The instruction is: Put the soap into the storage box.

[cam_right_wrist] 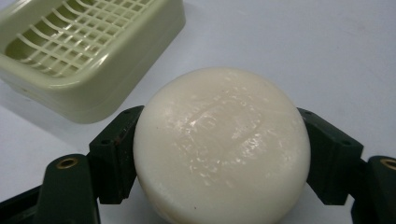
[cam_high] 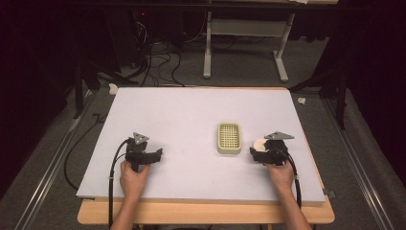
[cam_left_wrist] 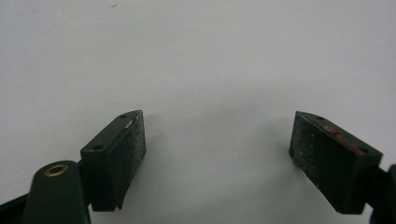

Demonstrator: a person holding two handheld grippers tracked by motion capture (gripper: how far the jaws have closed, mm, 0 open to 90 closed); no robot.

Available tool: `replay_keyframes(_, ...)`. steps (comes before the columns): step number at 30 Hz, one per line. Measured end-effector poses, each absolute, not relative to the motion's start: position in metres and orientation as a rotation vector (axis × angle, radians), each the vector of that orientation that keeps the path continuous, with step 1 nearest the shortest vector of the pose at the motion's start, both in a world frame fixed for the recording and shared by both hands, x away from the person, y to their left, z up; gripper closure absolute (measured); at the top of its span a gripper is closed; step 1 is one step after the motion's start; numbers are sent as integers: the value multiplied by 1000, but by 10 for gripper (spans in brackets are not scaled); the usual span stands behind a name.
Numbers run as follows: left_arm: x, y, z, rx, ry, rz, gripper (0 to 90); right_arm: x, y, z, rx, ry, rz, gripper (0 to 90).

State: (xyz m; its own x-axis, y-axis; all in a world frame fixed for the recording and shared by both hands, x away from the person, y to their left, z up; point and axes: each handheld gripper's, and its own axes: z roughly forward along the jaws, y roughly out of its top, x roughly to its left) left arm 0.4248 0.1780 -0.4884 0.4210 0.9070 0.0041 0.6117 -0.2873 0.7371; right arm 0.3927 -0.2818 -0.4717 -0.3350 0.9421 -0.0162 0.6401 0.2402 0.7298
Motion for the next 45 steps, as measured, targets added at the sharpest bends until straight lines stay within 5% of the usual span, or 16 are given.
replay_keyframes(45, 426, 179, -488, 2011, 1280, 553, 207, 384, -248, -417, 1323, 2123, 1090, 247)
